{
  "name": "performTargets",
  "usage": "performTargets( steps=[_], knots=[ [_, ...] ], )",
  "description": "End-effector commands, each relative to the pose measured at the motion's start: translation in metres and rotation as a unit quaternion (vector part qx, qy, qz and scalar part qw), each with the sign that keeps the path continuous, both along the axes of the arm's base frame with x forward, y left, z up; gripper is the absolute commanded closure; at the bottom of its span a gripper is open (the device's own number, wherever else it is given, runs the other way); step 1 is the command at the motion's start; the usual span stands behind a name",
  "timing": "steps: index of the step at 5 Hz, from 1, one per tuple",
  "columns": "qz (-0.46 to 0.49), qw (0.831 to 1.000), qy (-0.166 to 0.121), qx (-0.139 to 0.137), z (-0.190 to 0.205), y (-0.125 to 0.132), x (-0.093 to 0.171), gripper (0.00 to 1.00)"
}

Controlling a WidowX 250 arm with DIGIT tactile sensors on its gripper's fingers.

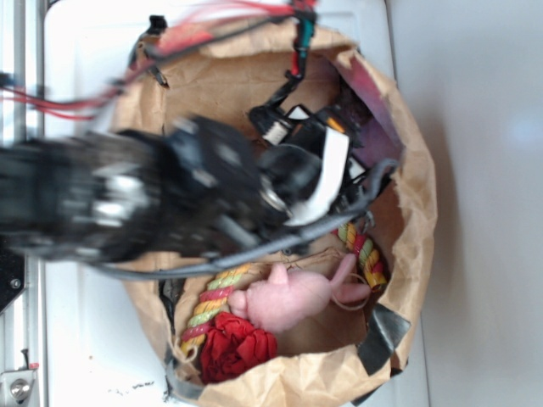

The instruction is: Grab the rock.

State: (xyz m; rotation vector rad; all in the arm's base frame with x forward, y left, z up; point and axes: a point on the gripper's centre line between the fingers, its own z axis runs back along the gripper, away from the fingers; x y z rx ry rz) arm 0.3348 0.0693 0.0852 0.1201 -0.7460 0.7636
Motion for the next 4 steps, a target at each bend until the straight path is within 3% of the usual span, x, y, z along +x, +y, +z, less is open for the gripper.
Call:
performTargets(
  steps=[1,2,3,4],
  knots=[
    [-0.020,0.999,-0.039,-0.032,0.061,0.019,-0.010,1.00],
    [-0.011,0.999,-0.034,-0.015,0.054,0.019,-0.005,0.75],
    [-0.003,0.999,-0.039,0.011,0.038,0.018,0.002,0.00],
    [-0.003,0.999,-0.043,0.033,0.022,0.014,0.004,0.00]
  ],
)
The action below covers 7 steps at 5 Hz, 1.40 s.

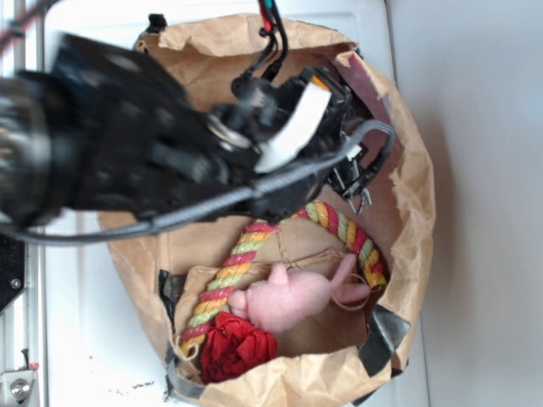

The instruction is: Grab the rock.

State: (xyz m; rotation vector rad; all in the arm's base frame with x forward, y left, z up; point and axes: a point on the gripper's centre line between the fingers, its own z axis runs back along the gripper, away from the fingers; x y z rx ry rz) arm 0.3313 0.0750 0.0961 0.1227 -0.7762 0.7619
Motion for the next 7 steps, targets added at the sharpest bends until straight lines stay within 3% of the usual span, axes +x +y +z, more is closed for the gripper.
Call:
performTargets(
  steps=[1,5,6,7],
  knots=[
    [-0.001,0.999,-0.033,0.030,0.007,0.008,0.010,0.00],
    [0.008,0.998,-0.059,0.035,-0.006,0.005,0.031,0.00],
    [0.017,0.999,-0.026,0.038,-0.017,0.010,0.043,0.00],
    [0.021,0.999,-0.017,0.037,-0.018,0.014,0.045,0.00]
  ],
)
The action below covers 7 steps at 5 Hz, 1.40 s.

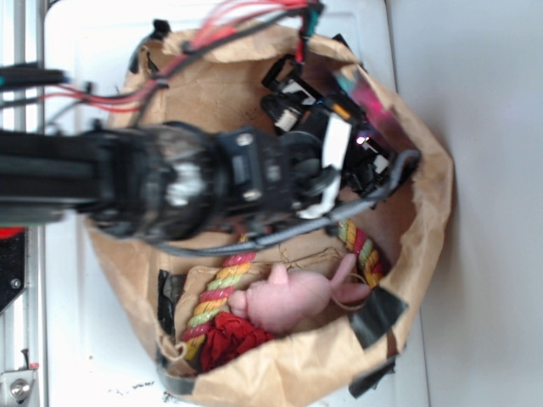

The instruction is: Grab the rock.

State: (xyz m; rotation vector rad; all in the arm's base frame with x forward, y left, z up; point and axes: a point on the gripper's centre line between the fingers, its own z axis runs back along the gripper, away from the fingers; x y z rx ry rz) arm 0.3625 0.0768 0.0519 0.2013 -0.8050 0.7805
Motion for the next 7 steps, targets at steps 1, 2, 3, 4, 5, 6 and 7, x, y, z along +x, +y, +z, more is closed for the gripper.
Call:
performTargets(
  steps=[1,2,3,4,5,6,7],
  knots=[
    [-0.002,1.000,-0.016,0.013,0.021,0.014,0.014,0.00],
    [0.013,0.999,-0.027,0.043,0.012,0.013,0.018,0.00],
    [0.037,0.998,-0.029,0.047,0.012,0.017,0.026,0.00],
    [0.062,0.997,-0.029,0.038,0.014,0.022,0.031,1.00],
    [0.056,0.997,-0.034,0.040,0.016,0.021,0.028,1.00],
    [0.047,0.998,-0.037,0.037,0.019,0.019,0.024,1.00],
    [0.032,0.998,-0.040,0.028,0.025,0.017,0.018,1.00]
  ],
)
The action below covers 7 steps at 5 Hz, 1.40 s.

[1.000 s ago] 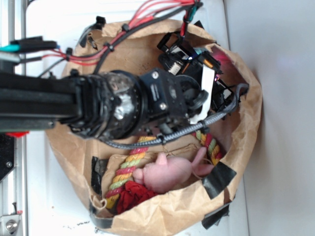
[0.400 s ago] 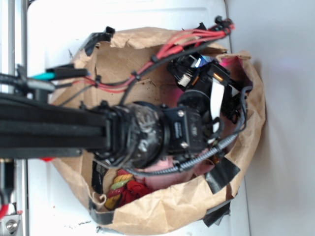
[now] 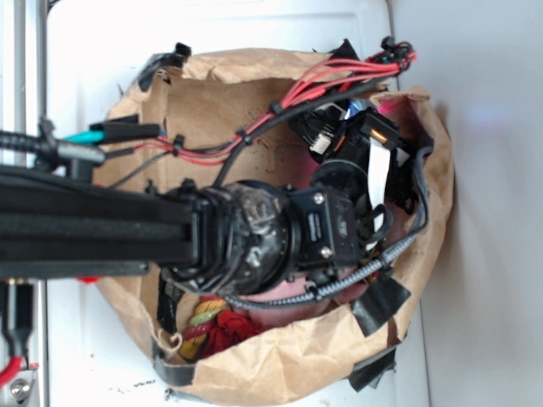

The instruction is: Grab the rock.

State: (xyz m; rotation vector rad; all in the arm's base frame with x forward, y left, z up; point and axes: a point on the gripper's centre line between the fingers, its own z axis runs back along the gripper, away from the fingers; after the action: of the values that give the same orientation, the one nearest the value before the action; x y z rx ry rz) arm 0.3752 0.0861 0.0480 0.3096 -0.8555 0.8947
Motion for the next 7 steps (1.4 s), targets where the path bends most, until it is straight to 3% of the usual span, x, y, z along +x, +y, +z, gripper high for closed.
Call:
performTargets(
  steps=[1,3,6,7],
  knots=[
    [-0.064,0.997,-0.030,-0.018,0.040,0.006,-0.004,1.00],
    [-0.116,0.990,-0.048,-0.067,0.067,0.004,-0.031,1.00],
    [-0.150,0.983,-0.055,-0.094,0.083,0.004,-0.047,1.00],
    [-0.139,0.986,-0.052,-0.077,0.077,0.004,-0.040,0.00]
  ],
)
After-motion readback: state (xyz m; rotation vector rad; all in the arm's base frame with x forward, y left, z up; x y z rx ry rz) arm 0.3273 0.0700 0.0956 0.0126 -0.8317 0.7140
